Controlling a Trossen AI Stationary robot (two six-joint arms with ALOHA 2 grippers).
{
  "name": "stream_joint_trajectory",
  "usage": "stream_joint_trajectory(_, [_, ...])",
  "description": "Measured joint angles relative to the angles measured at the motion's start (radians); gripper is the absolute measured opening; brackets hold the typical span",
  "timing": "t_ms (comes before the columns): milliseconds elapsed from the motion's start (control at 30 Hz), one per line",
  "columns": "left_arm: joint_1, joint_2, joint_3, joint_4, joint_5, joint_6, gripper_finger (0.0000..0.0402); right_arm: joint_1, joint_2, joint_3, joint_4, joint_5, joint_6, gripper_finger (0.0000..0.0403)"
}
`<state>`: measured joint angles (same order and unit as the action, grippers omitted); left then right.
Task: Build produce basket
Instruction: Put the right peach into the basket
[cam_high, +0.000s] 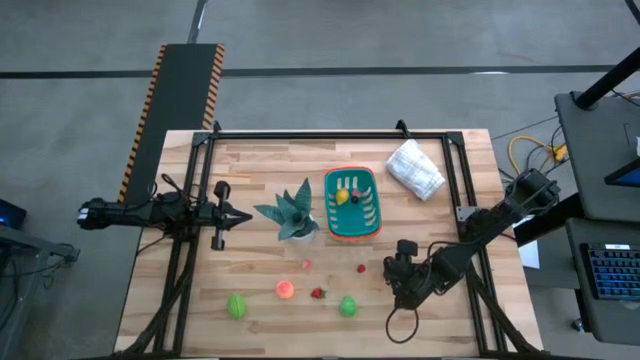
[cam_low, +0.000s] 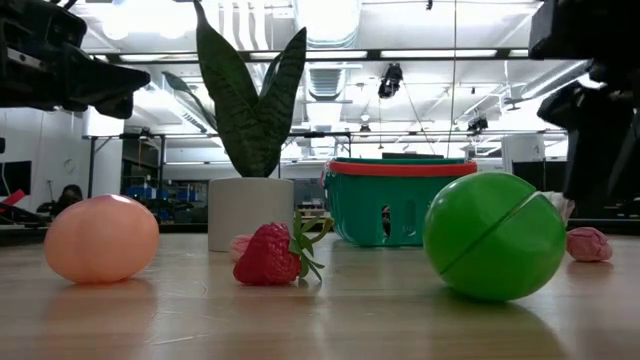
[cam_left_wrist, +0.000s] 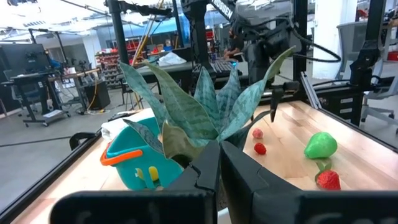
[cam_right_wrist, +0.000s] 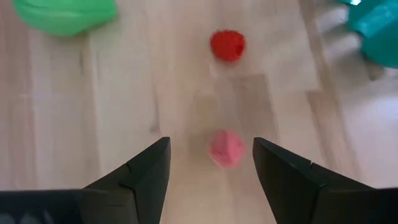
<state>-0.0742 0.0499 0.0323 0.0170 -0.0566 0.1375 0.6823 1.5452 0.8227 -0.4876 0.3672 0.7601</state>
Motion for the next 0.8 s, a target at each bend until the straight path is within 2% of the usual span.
stream_joint_trajectory(167, [0.0, 0.001, 0.0, 0.001, 0.0, 0.0, 0.0, 0.0, 0.003, -0.077, 0.146, -0.001, -0.001, 0.0219])
stream_joint_trajectory(600, [0.0, 0.002, 0.0, 0.002, 0.0, 0.0, 0.0, -0.004, 0.01, -0.191, 0.298, 0.027, -0.001, 0.0219])
stream_joint_trajectory(800, [0.0, 0.002, 0.0, 0.001, 0.0, 0.0, 0.0, -0.009, 0.016, -0.207, 0.313, 0.027, -0.001, 0.0219])
